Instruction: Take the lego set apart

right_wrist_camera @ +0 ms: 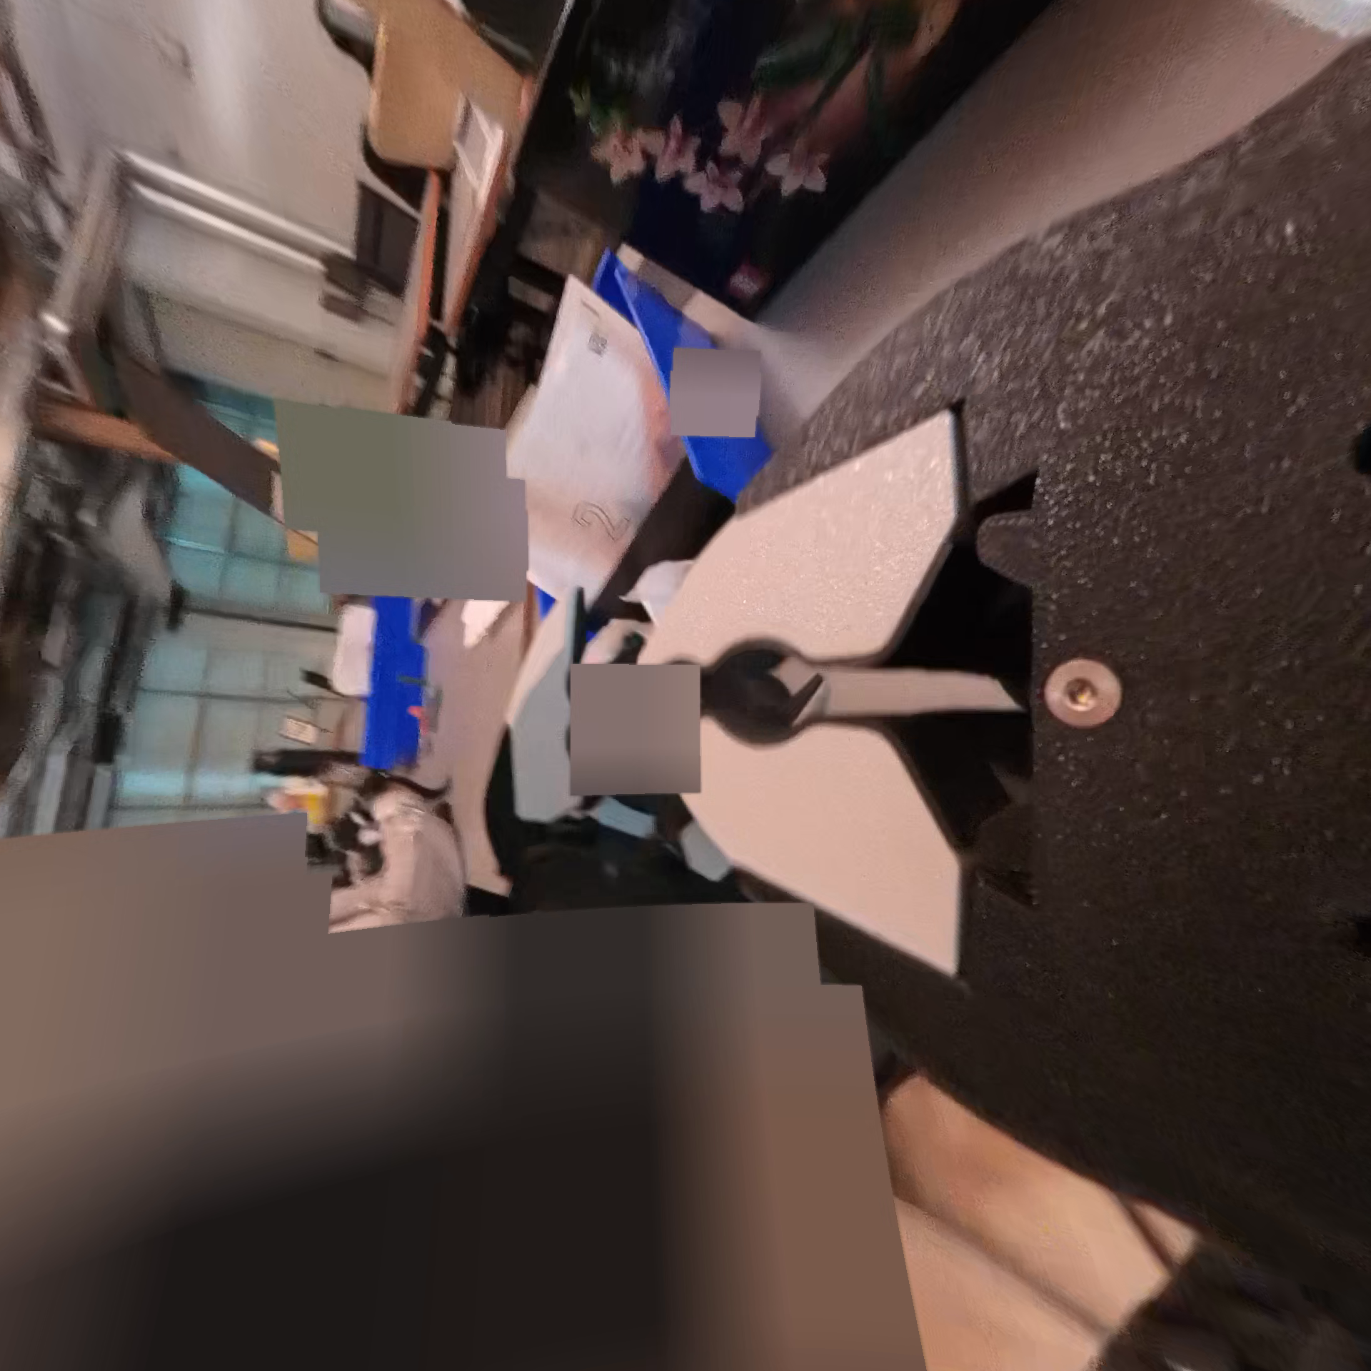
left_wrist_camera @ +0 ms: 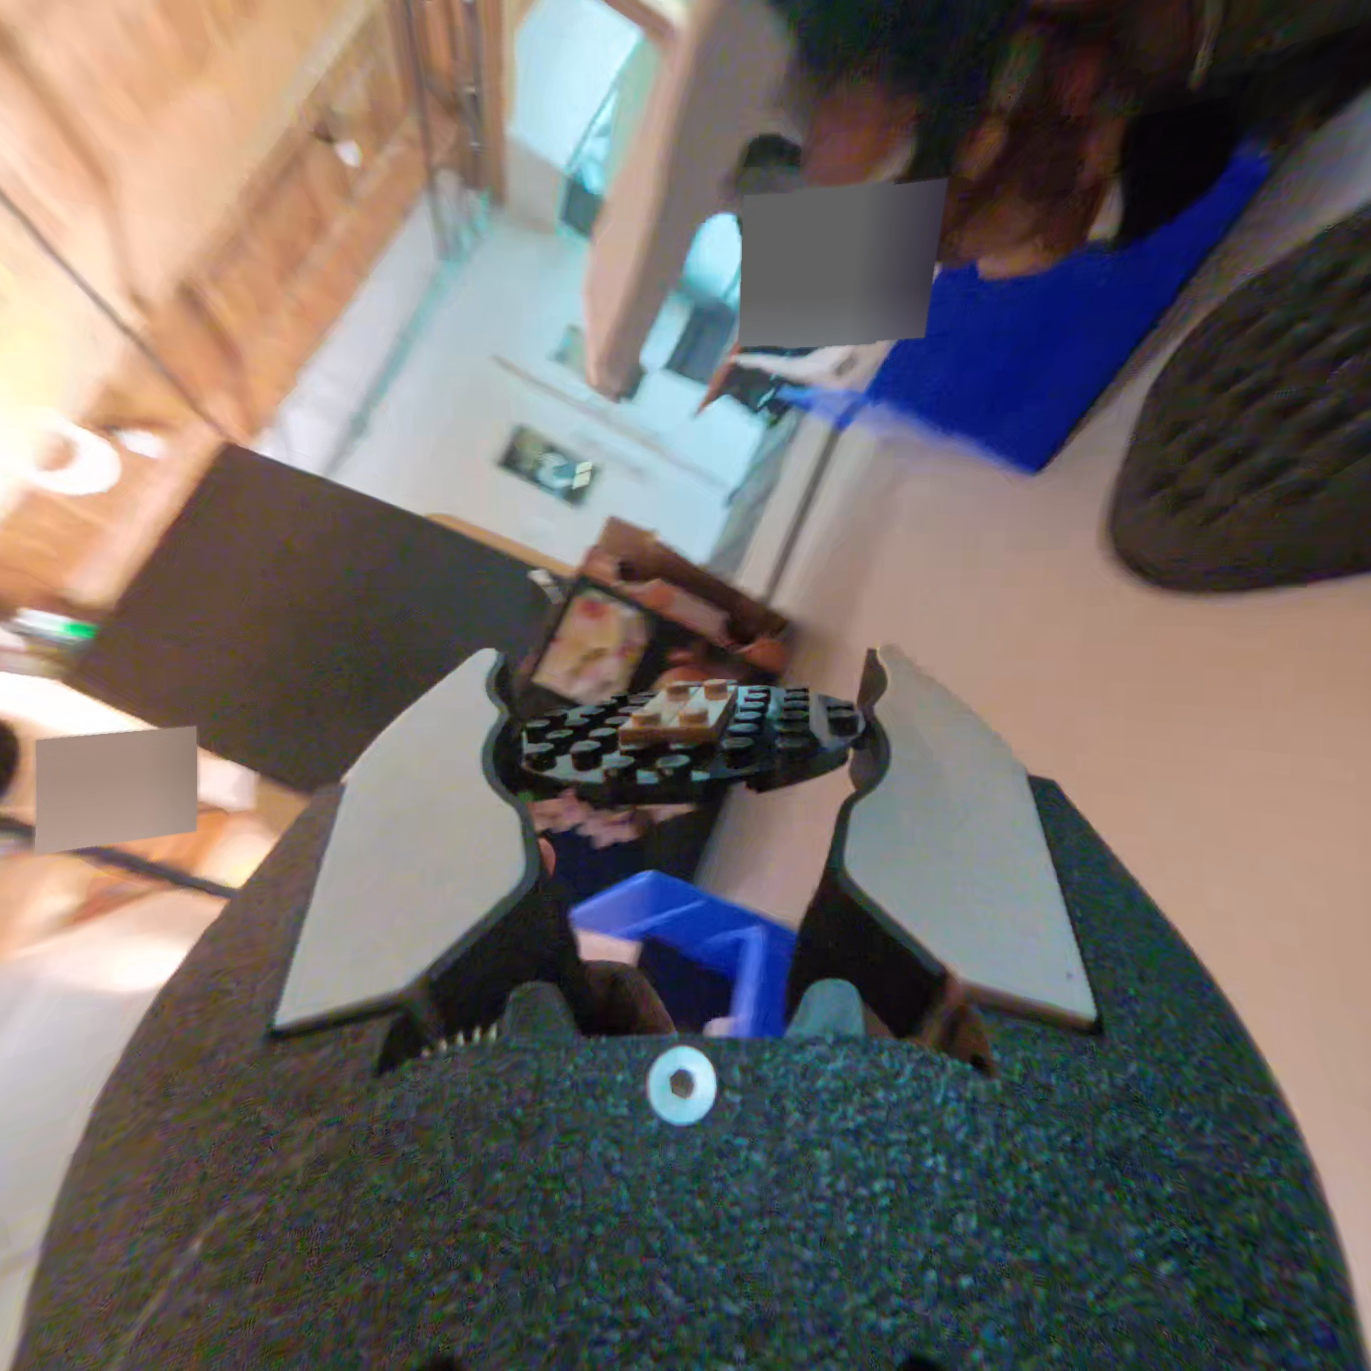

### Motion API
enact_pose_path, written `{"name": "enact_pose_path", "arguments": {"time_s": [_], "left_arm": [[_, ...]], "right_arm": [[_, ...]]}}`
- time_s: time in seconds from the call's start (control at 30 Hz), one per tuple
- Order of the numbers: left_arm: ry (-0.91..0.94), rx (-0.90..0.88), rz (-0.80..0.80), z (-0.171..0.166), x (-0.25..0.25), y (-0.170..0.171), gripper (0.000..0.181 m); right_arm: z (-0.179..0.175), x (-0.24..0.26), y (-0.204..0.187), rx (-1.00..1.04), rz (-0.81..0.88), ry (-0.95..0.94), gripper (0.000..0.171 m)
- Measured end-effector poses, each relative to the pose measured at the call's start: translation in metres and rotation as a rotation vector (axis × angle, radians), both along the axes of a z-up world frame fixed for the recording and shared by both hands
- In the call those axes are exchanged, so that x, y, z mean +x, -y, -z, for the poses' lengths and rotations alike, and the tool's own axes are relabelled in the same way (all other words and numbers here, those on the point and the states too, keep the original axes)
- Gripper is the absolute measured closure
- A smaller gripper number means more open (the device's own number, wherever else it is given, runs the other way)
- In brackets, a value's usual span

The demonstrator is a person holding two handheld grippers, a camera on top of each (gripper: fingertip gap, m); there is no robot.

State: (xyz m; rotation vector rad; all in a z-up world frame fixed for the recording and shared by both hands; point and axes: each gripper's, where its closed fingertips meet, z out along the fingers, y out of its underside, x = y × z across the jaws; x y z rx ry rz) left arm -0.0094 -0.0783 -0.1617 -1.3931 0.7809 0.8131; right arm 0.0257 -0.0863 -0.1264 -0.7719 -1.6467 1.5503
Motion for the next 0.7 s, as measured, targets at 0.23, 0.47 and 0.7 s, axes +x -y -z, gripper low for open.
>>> {"name": "enact_pose_path", "arguments": {"time_s": [0.23, 0.47, 0.7], "left_arm": [[0.293, -0.240, 0.230, 0.018, 0.026, 0.003, 0.093], [0.206, -0.353, 0.241, 0.036, 0.036, 0.003, 0.093], [0.188, -0.400, 0.272, 0.042, 0.040, 0.005, 0.093]], "right_arm": [[0.036, 0.000, 0.043, 0.372, -0.046, 0.094, 0.154], [0.053, -0.004, 0.042, 0.460, -0.025, 0.148, 0.153], [0.056, -0.005, 0.041, 0.493, -0.020, 0.150, 0.156]]}}
